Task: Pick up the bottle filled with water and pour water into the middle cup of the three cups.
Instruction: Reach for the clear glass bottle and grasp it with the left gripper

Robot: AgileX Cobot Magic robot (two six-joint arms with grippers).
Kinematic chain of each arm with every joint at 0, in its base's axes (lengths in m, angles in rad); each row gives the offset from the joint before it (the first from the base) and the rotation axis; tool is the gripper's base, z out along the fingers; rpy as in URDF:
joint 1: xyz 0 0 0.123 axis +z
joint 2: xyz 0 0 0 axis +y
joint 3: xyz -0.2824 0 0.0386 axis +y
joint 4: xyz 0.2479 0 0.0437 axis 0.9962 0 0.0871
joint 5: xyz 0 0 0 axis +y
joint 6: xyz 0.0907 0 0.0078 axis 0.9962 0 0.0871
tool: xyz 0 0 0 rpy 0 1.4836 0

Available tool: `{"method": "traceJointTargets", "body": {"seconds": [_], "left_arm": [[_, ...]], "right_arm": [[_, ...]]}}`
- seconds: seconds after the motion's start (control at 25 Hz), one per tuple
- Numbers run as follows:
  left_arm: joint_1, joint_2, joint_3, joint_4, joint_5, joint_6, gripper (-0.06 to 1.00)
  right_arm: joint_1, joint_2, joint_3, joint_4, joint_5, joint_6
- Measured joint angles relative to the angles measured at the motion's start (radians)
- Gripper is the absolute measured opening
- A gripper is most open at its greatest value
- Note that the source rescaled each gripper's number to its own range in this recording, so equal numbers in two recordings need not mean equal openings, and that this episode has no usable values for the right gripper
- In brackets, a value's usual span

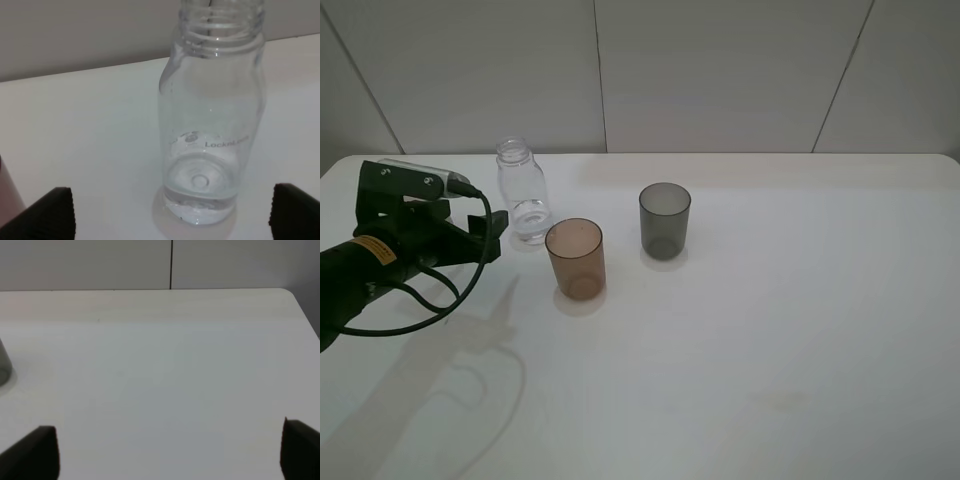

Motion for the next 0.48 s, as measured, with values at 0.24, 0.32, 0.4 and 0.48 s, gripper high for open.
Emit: {"method": "traceJointTargets", "body": {"seconds": [0.24,0.32,0.4,0.48], "left_arm": [[0.0,0.061,-0.099,0.015,-0.003,0.007,1.0],[0.0,0.082,-0.132,0.031,-0.008,0.012,1.0],[0.0,0.104,-0.162,0.053,-0.009,0.014,1.0],[0.0,0.126,-0.185,0.073,-0.009,0.014,1.0]], "right_arm": [[0.0,0.0,0.0,0.0,0.0,0.0],[0.0,0.0,0.0,0.0,0.0,0.0],[0.0,0.0,0.0,0.0,0.0,0.0],[0.0,0.0,0.0,0.0,0.0,0.0]]}}
